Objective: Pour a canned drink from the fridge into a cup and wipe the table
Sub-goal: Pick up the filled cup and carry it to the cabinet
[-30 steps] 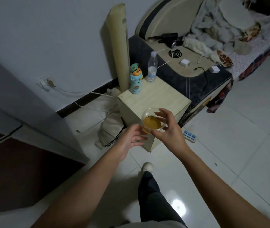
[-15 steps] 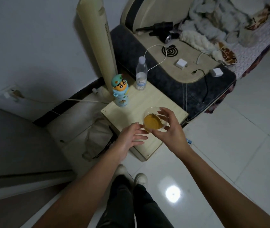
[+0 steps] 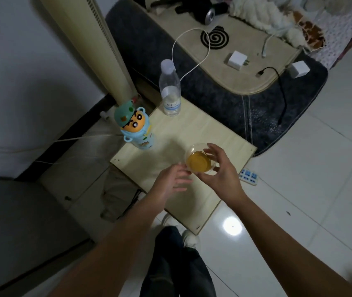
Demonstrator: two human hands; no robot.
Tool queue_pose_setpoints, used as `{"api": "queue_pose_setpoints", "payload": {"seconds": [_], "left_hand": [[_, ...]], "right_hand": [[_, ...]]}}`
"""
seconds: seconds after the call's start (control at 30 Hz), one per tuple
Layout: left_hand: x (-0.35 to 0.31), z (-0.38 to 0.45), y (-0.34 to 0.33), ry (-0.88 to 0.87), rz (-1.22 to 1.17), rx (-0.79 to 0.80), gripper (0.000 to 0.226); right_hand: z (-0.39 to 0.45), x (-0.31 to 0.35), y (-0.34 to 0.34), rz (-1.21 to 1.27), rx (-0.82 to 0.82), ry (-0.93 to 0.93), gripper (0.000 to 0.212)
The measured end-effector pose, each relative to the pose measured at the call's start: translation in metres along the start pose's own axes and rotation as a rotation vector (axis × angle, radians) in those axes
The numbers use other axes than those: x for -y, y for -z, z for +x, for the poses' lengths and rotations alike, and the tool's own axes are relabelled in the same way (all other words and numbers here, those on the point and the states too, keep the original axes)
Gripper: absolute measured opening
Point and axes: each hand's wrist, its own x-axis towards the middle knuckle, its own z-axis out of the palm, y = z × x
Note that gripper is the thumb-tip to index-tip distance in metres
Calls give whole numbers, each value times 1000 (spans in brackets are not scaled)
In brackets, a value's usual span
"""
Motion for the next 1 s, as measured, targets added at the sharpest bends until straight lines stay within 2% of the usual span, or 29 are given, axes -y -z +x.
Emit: {"api": "queue_pose_setpoints", "payload": {"seconds": [0.13,0.43,0.7,1.0], "left_hand": [[4,40,1,63,13,-3,39],[15,94,12,54,51,-7,40],[23,107,17,57,91,9,34],[33,106,19,15,143,34,39]], "right_hand": [[31,-28,-17,0,7,-42,81],[65,-62,-43,46,27,-117,80],[66,-72,-50,46,34,-126,78],[61,-81,-54,5,60,-136,86]]}}
